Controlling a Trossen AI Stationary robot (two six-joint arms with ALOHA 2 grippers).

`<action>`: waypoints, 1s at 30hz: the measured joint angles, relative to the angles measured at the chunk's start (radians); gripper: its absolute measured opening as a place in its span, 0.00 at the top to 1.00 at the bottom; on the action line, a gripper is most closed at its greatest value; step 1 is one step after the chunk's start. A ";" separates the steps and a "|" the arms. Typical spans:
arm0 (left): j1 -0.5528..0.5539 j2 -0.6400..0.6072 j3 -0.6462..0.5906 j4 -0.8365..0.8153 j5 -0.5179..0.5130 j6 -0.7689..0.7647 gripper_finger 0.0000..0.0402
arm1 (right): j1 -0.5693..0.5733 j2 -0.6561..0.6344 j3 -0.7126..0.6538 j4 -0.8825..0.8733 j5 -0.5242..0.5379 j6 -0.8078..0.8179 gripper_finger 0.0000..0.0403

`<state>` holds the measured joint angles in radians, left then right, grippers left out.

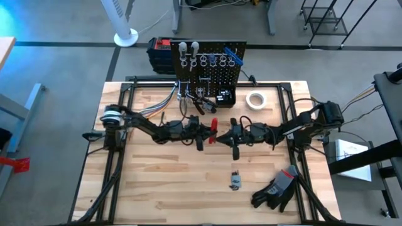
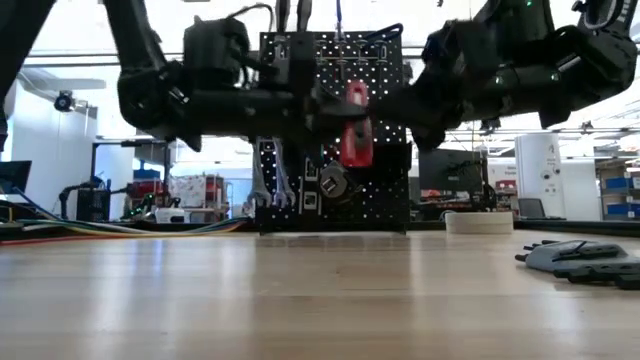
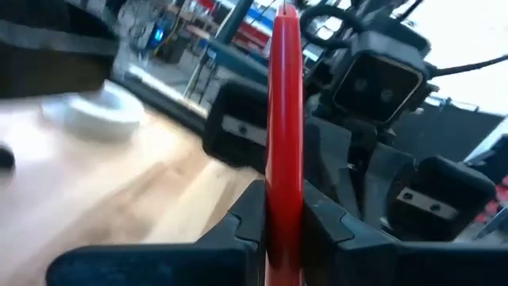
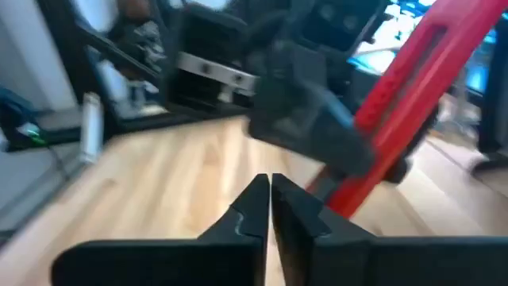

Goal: Hang tools onto peg board
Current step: Put the red cutter into the black tool bin on the peg board

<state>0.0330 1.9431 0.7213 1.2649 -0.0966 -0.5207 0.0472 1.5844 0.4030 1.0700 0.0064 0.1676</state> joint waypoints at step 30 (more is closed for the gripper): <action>-0.038 0.284 0.083 0.146 -0.075 -0.364 0.93 | 0.069 0.098 0.084 -0.287 0.202 -0.038 1.00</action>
<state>-0.0048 2.2269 0.8047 1.4105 -0.1715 -0.8848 0.1162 1.6828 0.4867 0.7826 0.2080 0.1292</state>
